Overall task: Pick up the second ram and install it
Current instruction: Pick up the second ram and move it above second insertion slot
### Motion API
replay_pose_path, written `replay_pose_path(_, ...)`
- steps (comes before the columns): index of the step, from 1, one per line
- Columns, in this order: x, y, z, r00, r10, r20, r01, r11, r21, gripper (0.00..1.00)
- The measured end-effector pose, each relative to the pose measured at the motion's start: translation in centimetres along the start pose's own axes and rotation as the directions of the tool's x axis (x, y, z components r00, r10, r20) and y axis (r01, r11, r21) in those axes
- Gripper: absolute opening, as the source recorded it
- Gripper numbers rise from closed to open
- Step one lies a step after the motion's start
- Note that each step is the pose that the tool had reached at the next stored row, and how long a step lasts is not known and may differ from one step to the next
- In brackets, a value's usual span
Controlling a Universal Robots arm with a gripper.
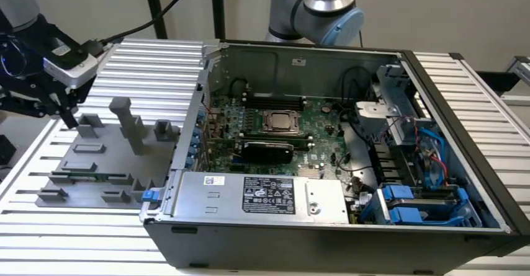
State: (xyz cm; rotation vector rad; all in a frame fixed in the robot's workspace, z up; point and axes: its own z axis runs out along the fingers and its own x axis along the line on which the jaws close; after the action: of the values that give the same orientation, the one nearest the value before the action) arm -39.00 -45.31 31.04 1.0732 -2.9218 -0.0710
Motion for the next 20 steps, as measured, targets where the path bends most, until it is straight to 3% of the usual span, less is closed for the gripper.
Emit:
replay_pose_path(5, 0.0, -0.02, 0.42, 0.9958, -0.091, -0.0048, 0.091, 0.9958, 0.0008, 0.0)
replay_pose_path(10, 0.0, -0.04, 0.8, 0.9834, -0.181, -0.0097, 0.181, 0.9834, 0.0011, 0.0)
replay_pose_path(15, 0.0, -0.06, 1.07, 0.9631, -0.269, -0.0156, 0.269, 0.9632, 0.0016, 0.0)
replay_pose_path(20, 0.0, -0.07, 1.26, 0.9351, -0.354, -0.0239, 0.354, 0.9353, 0.0033, 0.0)
